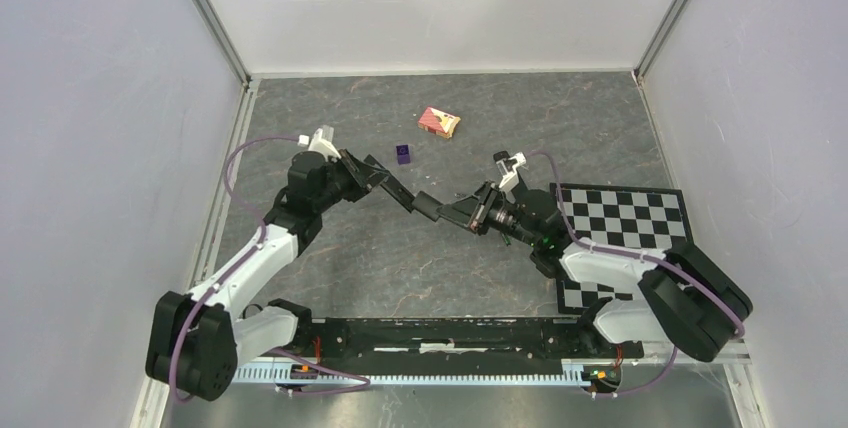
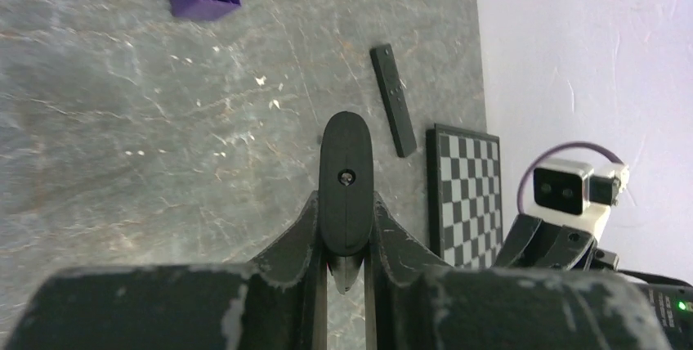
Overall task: Load the batteries into the remote control
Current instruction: Remove the battery cover from the remote control, then place the battery cover at the center of the board.
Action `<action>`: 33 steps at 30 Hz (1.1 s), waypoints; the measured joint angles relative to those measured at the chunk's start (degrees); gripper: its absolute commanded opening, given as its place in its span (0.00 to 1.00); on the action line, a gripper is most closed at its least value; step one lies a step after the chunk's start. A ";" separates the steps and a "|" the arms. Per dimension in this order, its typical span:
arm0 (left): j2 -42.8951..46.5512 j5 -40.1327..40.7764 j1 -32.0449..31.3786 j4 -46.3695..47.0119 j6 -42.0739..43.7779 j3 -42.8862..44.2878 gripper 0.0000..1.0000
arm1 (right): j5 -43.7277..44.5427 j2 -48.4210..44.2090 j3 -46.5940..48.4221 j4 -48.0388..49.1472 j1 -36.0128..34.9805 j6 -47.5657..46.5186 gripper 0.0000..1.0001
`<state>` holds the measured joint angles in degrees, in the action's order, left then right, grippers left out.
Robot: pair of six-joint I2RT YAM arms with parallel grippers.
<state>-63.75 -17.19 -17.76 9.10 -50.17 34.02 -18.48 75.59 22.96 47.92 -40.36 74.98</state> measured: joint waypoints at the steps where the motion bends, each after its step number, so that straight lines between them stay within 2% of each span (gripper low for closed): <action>1: 0.92 1.27 0.00 -0.90 0.68 0.00 0.02 | 0.61 -0.87 -0.52 -0.96 0.00 -1.14 0.00; 6: 6.36 5.66 0.02 -2.62 2.99 -0.07 0.02 | 3.17 -3.63 -5.77 -5.97 0.37 -6.14 0.00; 12: 9.33 6.27 0.02 -1.73 3.19 -1.16 0.02 | 4.44 1.95 -11.50 -9.44 0.52 -7.58 0.00; 14: 9.62 5.70 0.02 -1.40 3.19 -1.66 0.02 | 4.85 3.15 -12.44 -10.14 0.52 -7.82 0.10; 16: 9.70 4.46 0.02 -1.01 3.21 -1.99 0.02 | 5.18 3.26 -12.74 -10.25 0.52 -8.00 0.29; 18: 9.70 1.99 0.02 0.04 3.21 -2.23 0.02 | 5.66 2.95 -12.70 -10.88 0.50 -8.92 0.52; 19: 9.70 0.96 0.02 0.63 3.21 -2.29 0.02 | 6.10 2.69 -12.70 -11.80 0.52 -9.31 0.59; 22: 9.51 -3.34 0.02 3.96 3.23 -2.54 0.02 | 7.61 -0.17 -11.85 -14.80 0.61 -11.37 0.69; 27: 8.37 -9.64 0.00 10.64 3.19 -3.30 0.02 | 13.90 -6.23 -8.55 -26.25 1.25 -19.69 0.70; 33: 8.11 -14.62 0.02 16.72 3.08 -4.52 0.02 | 24.33 -8.76 1.09 -40.70 2.95 -34.40 0.59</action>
<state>-55.64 -31.81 -17.74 25.82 -47.09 29.50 5.85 66.83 24.05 7.22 -37.41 40.58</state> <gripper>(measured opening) 0.202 0.646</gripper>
